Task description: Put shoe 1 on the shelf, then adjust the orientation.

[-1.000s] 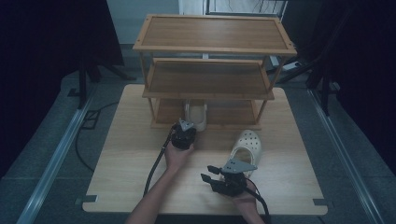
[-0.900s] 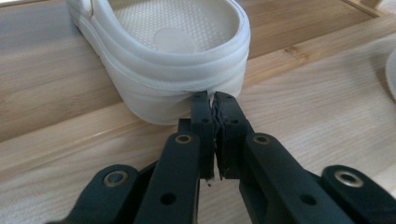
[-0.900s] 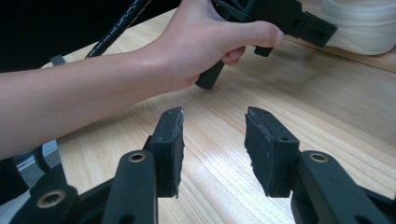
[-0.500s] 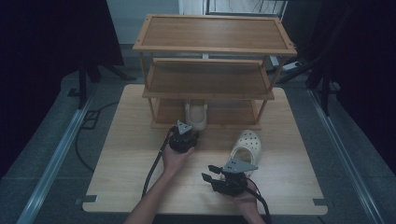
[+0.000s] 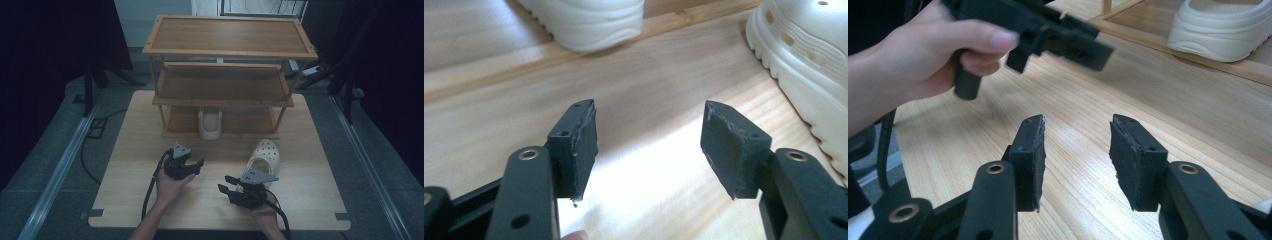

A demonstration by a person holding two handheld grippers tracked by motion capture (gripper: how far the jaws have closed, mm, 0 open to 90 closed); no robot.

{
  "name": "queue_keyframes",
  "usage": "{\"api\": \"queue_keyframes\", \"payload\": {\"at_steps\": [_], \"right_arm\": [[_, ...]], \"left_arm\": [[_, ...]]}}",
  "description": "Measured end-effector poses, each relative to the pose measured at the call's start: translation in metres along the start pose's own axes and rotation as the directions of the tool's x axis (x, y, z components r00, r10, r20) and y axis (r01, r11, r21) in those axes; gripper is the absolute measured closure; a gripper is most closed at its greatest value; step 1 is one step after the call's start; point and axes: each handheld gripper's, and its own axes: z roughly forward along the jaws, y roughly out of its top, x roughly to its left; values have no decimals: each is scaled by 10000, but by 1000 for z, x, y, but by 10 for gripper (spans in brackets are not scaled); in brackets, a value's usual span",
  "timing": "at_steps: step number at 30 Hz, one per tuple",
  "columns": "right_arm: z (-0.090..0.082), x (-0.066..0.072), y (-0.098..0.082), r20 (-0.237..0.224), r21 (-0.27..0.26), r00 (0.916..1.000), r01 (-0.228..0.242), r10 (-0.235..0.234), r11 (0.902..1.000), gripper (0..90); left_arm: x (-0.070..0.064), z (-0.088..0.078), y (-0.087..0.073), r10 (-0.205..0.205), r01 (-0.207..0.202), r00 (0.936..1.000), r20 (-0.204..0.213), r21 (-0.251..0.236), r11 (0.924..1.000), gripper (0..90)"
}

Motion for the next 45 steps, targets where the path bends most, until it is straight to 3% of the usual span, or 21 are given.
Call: {"api": "queue_keyframes", "payload": {"at_steps": [2,4,10,17,28,37,45], "right_arm": [[-2,0,2,24,-50,10000,47,-47,10000,617],[-2,0,3,122,-43,9999,123,-122,9999,657],[-4,-3,6,377,4,9986,360,-360,9994,810],[-10,-7,9,964,440,9911,875,-914,9952,856],[-6,-12,7,1196,1191,9884,797,-940,9897,855],[-5,-17,-4,1332,1857,9890,391,-646,9818,851],[-16,-18,-8,1192,1595,9926,38,-231,9872,894]], "left_arm": [[0,-4,-6,-80,80,10000,-19,50,10000,397],[1,-10,-8,152,-151,9997,-179,102,9998,391],[8,-22,-11,-96,92,9990,-432,-108,9999,382],[14,-26,-12,-156,155,9987,-485,-36,9999,375],[11,-22,-16,-55,66,9990,-448,242,9997,371],[14,-25,-17,-177,184,9986,-493,137,9997,371],[22,-31,-18,-447,448,9975,-547,11,9990,371]]}}
